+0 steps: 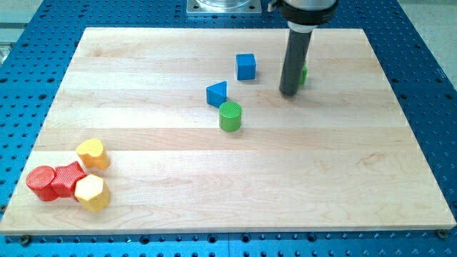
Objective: Push the triangle parallel to the cube
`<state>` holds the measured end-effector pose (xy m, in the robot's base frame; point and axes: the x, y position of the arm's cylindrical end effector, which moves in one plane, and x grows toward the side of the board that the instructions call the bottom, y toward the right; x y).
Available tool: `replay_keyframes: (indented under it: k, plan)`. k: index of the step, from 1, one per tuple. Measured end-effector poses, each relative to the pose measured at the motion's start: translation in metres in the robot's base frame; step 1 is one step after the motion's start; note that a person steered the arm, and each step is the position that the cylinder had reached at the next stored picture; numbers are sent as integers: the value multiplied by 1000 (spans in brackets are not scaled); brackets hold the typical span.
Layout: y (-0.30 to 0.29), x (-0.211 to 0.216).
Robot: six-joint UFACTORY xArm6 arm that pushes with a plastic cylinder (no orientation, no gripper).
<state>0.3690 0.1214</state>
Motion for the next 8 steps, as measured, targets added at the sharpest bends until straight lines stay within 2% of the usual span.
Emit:
replay_keyframes:
  k: [1,2,4,5,6,7,8]
  plan:
    - [11,-17]
    - [-14,-3]
    - [-167,57]
    - [-181,64]
    - [-215,89]
    - [-217,77]
    - [-174,54]
